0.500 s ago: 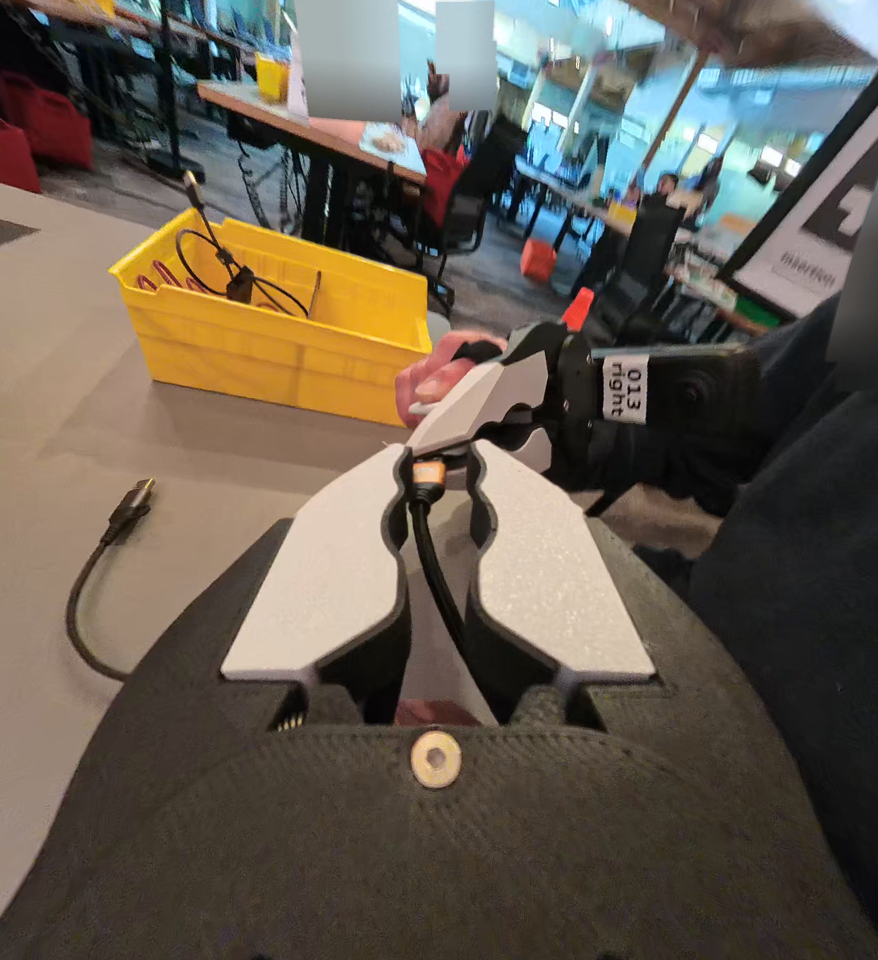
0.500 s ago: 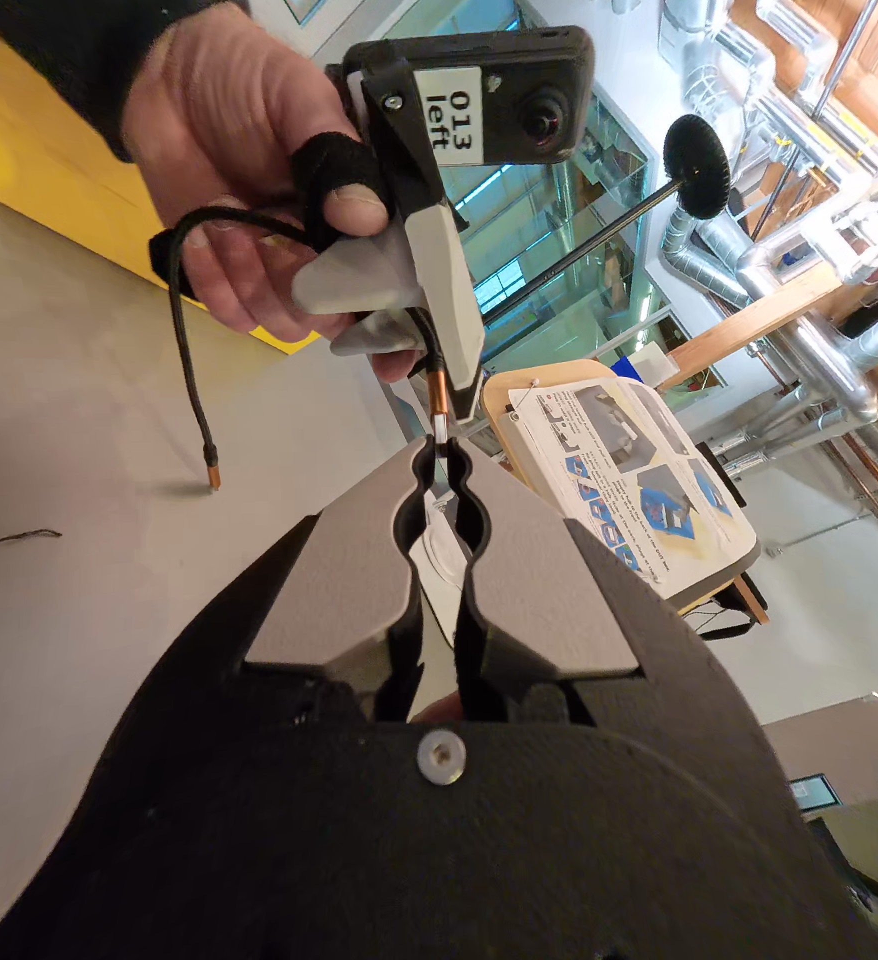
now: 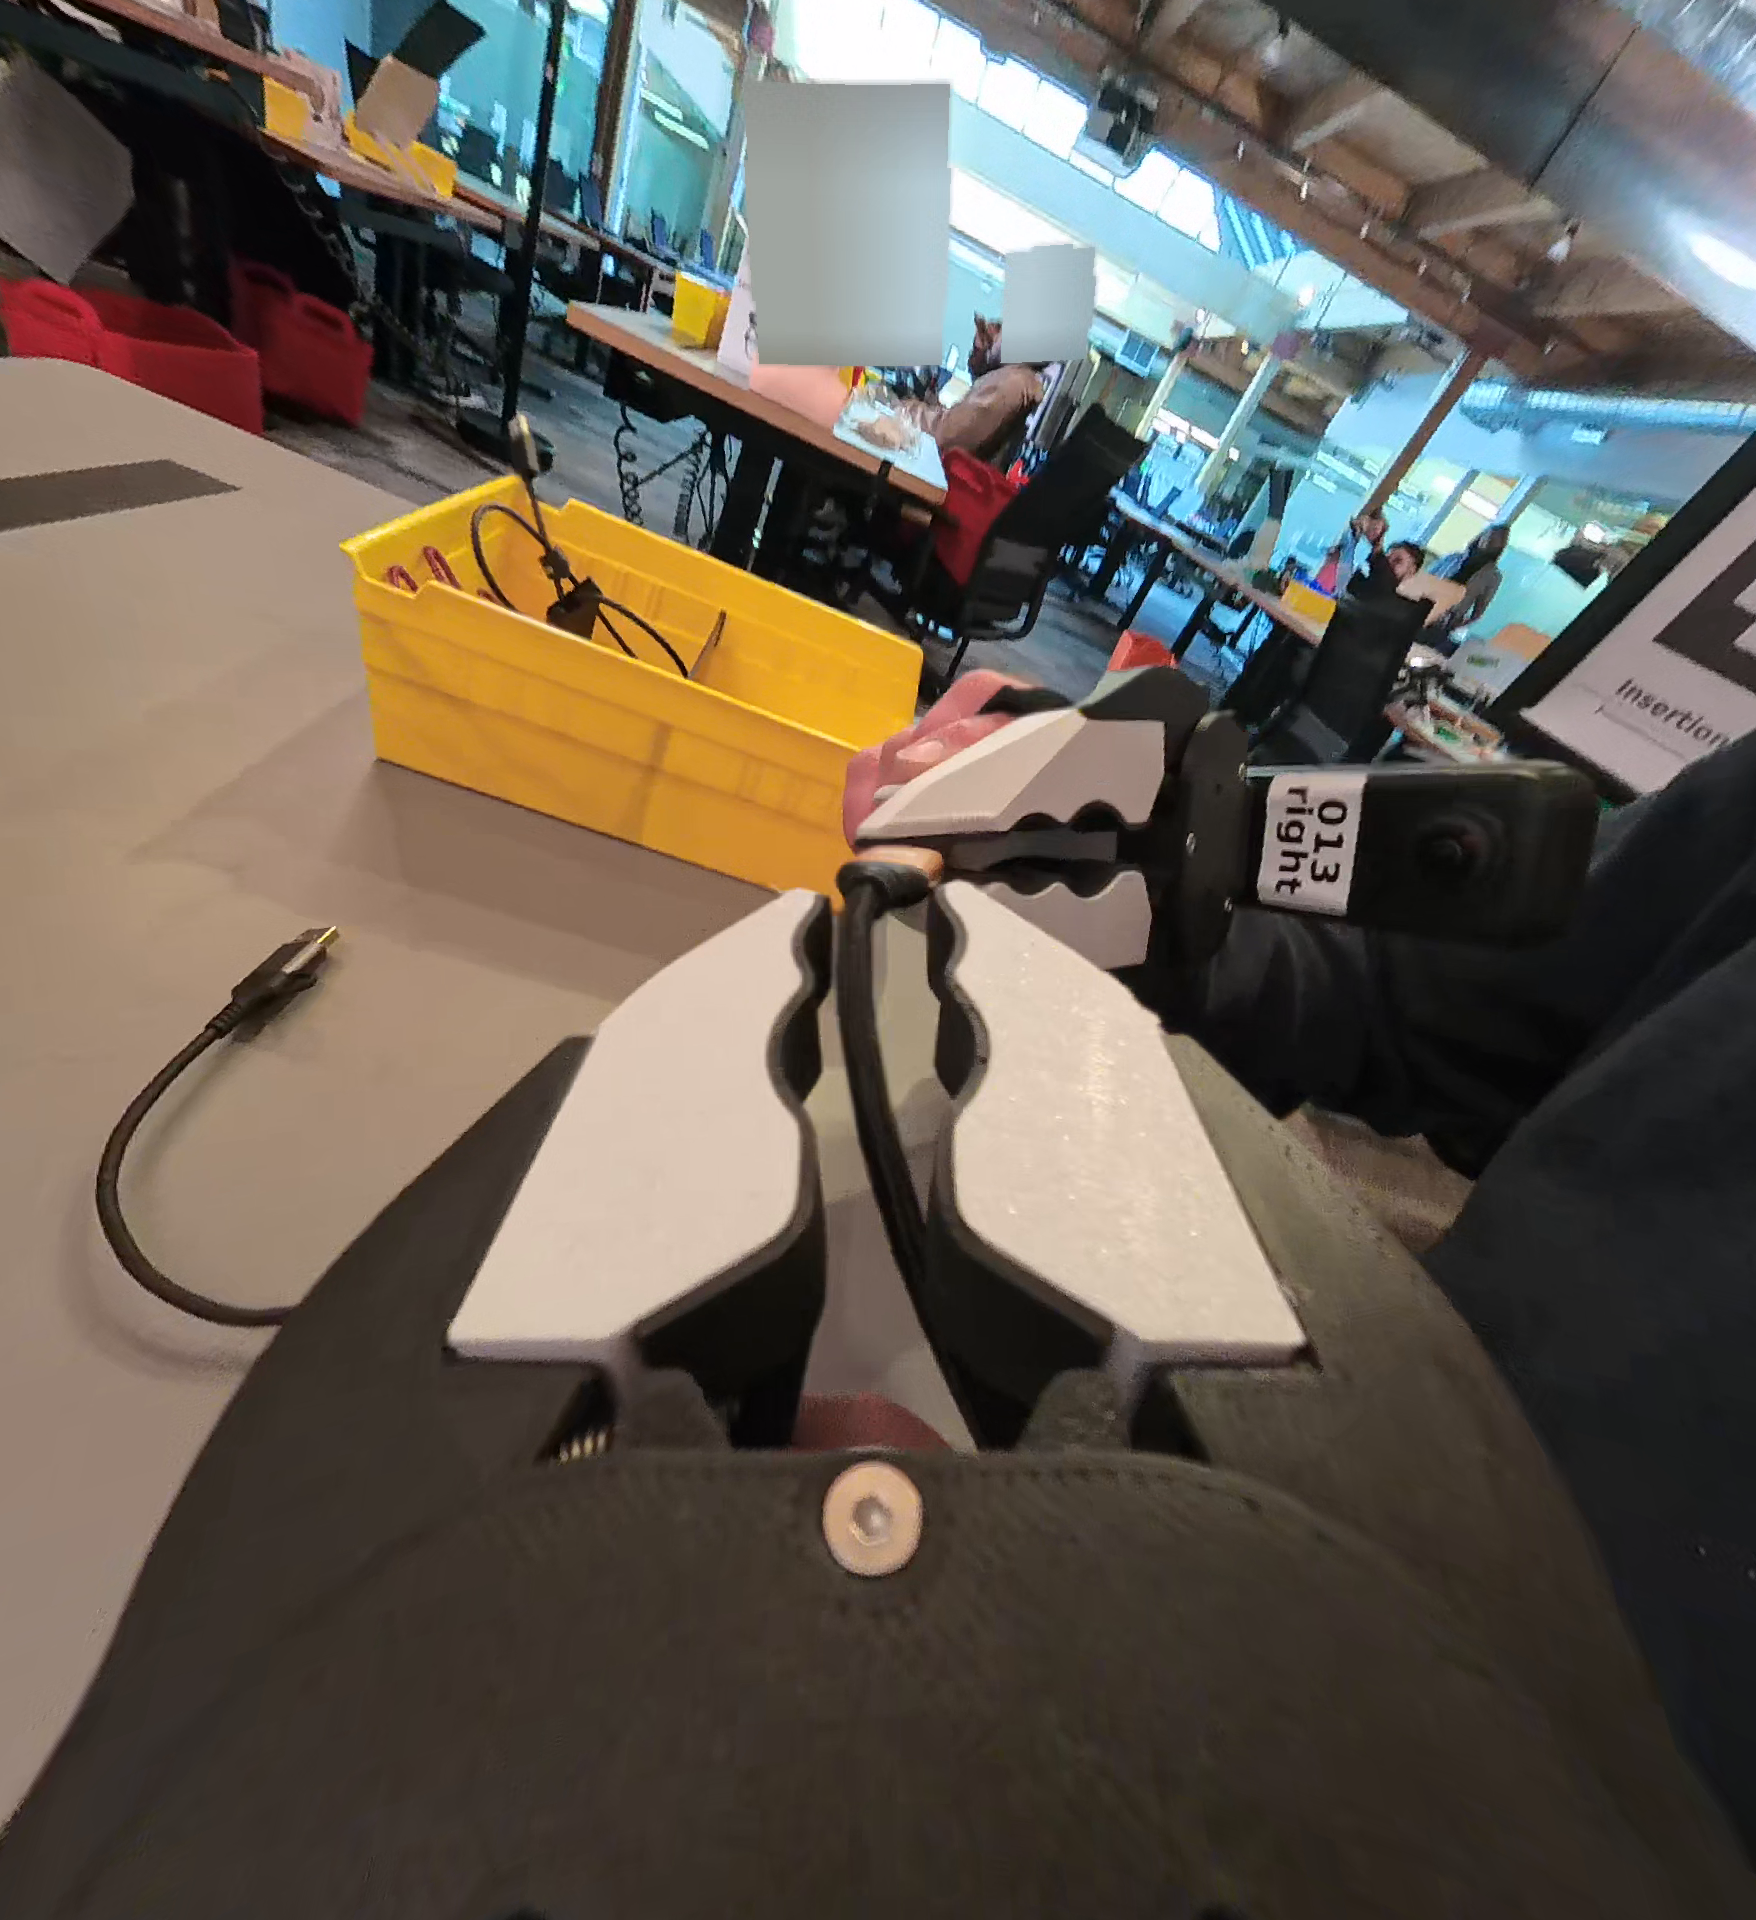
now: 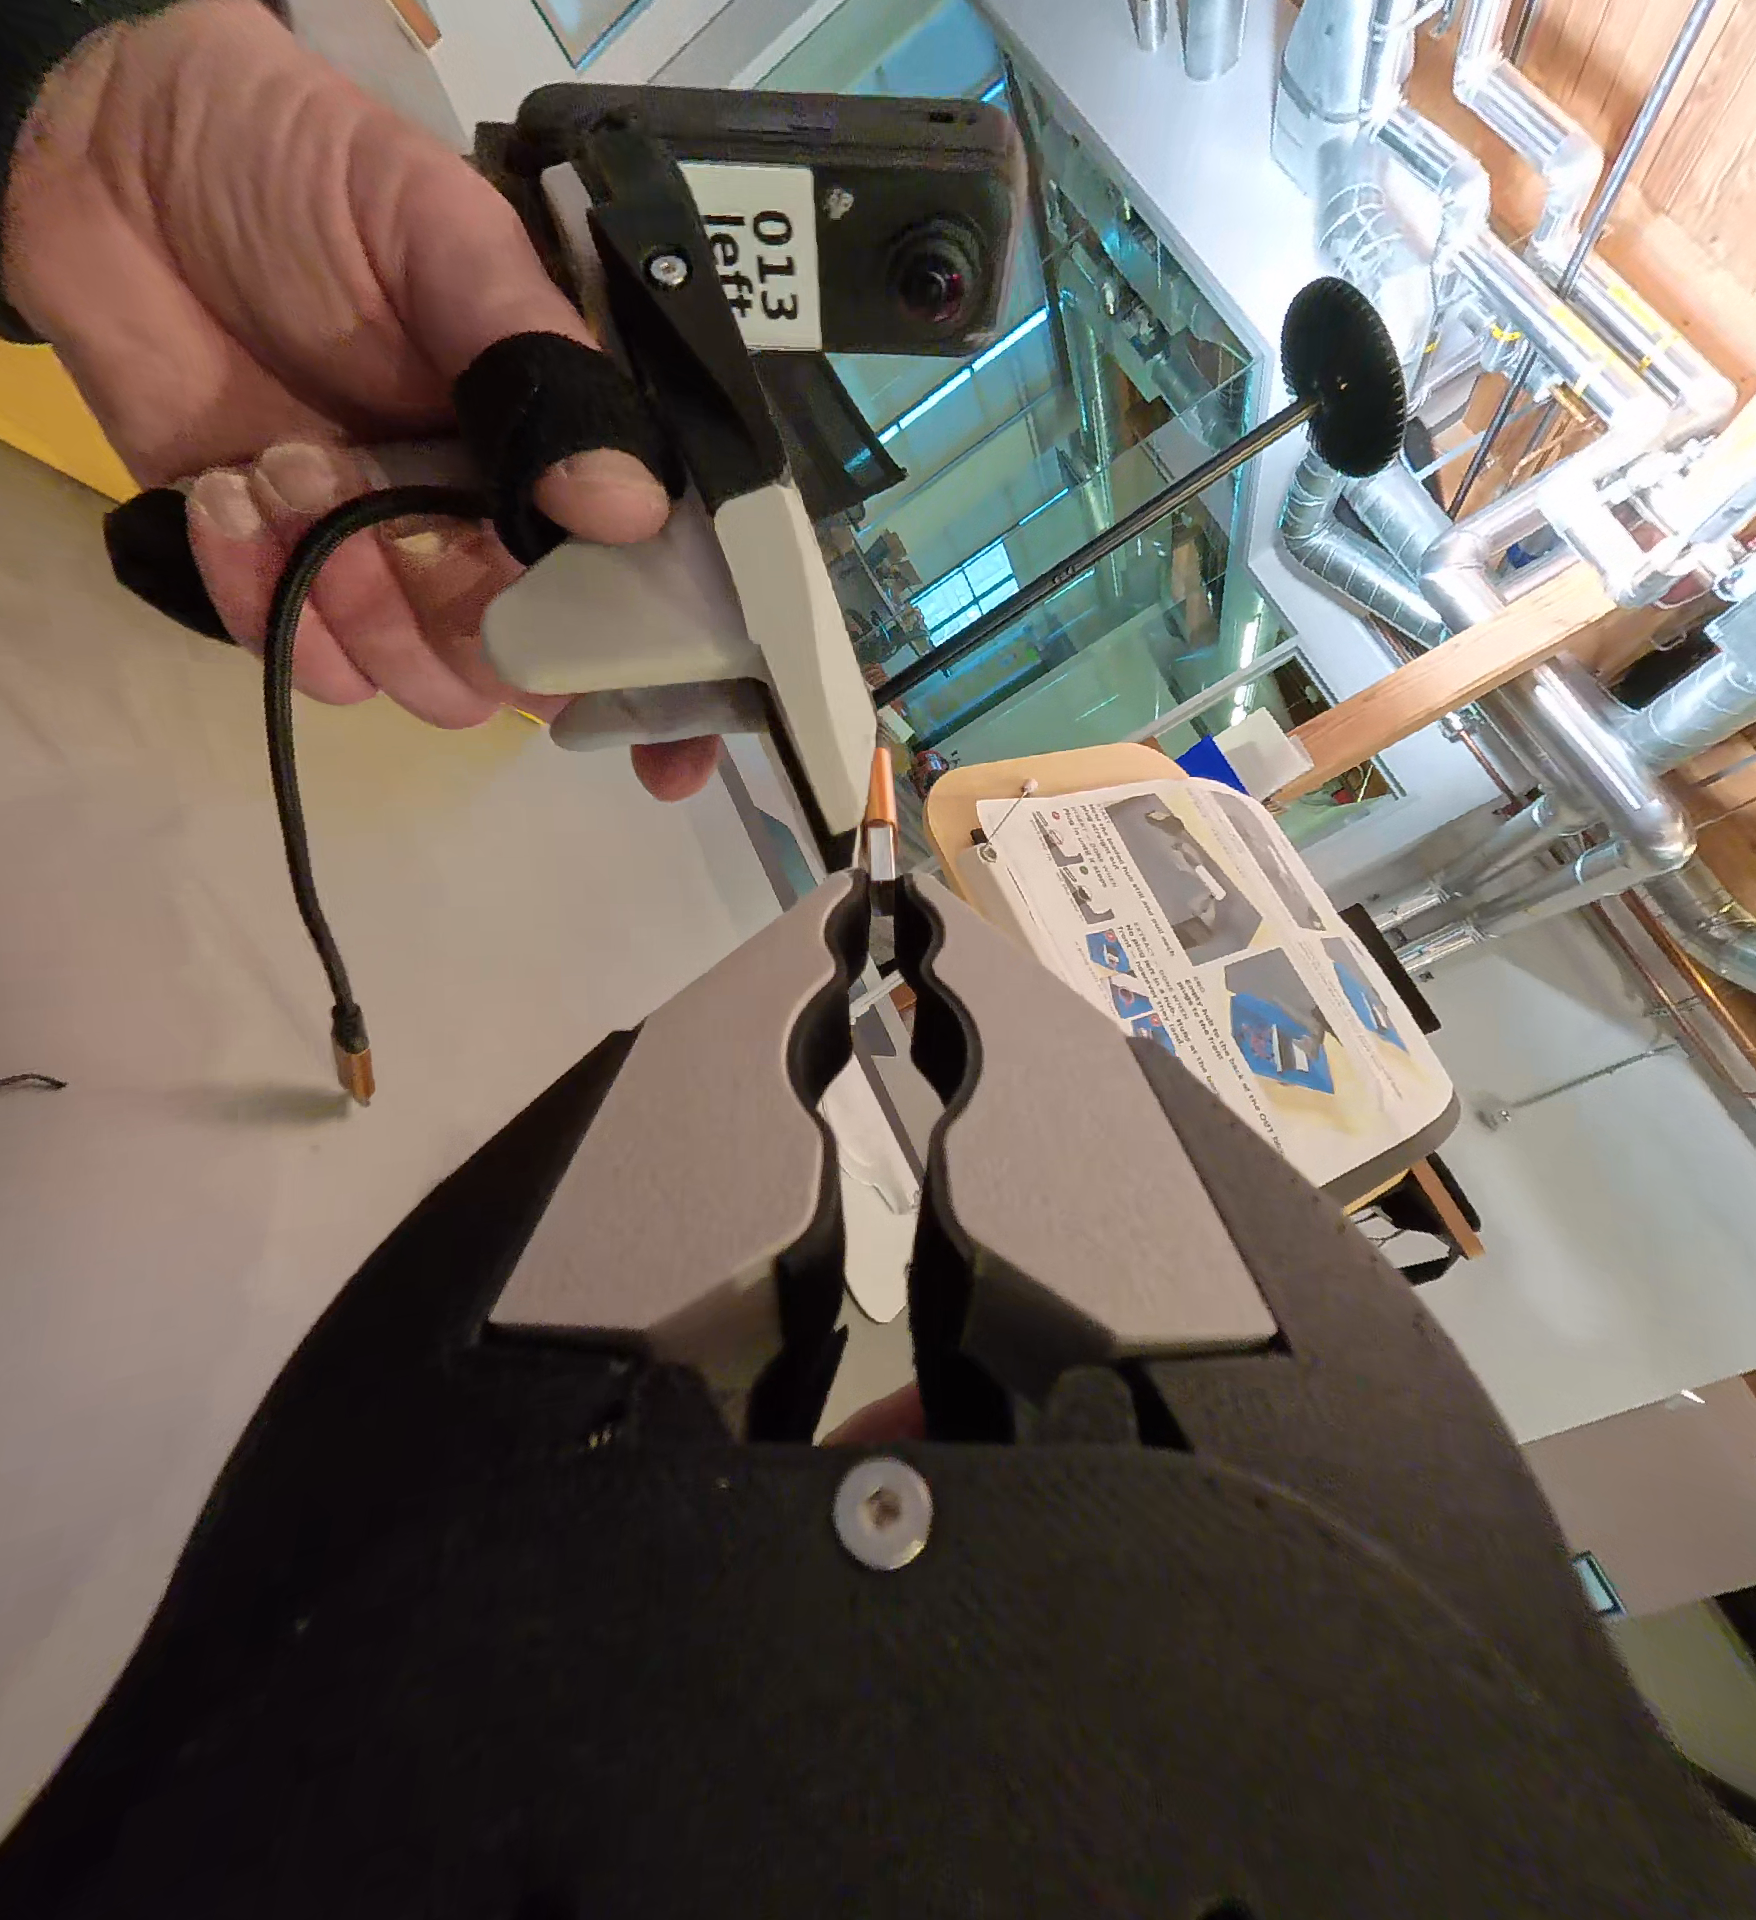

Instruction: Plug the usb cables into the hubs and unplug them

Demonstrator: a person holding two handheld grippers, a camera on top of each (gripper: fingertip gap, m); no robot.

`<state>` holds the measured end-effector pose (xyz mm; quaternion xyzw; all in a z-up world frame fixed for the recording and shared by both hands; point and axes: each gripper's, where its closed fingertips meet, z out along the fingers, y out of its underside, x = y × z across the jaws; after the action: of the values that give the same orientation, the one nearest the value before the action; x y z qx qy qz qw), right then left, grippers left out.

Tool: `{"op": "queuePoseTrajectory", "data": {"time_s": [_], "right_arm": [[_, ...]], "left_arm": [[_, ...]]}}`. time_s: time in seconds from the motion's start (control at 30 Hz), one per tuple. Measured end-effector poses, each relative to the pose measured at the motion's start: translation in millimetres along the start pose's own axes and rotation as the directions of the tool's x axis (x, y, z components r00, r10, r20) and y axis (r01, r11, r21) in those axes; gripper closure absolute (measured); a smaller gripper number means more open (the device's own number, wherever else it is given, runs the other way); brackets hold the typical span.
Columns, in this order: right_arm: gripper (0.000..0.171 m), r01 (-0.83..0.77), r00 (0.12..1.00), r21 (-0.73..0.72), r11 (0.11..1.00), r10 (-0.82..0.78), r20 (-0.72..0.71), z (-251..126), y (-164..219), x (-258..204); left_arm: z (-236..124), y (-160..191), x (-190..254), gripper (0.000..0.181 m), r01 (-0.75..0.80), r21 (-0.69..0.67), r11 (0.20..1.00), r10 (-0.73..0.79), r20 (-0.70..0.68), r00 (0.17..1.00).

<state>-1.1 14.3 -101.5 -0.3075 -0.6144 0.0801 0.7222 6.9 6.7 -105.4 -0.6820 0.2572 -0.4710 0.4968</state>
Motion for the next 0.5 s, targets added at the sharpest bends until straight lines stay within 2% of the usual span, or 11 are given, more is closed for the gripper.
{"op": "queuePoseTrajectory", "data": {"time_s": [0.07, 0.23, 0.5], "right_arm": [[0.169, -0.004, 1.000, 0.006, 1.000, 0.004, 0.000, -0.4, 0.1, 0.4], [0.169, 0.001, 1.000, 0.014, 1.000, -0.002, 0.015, -3.6, 1.0, -1.8], [0.169, -0.022, 0.999, 0.034, 0.999, 0.021, 0.034, -7.6, 2.6, -0.7]], "left_arm": [[0.8, -0.7, 1.7, 0.168, -0.004, 0.032, 0.999, 0.004, 0.001, 1.000], [-2.2, -9.0, 5.2, 0.162, 0.029, 0.124, 0.992, -0.025, -0.031, 0.999], [3.8, -6.9, 6.6, 0.166, -0.018, 0.109, 0.994, 0.019, -0.011, 1.000]]}}
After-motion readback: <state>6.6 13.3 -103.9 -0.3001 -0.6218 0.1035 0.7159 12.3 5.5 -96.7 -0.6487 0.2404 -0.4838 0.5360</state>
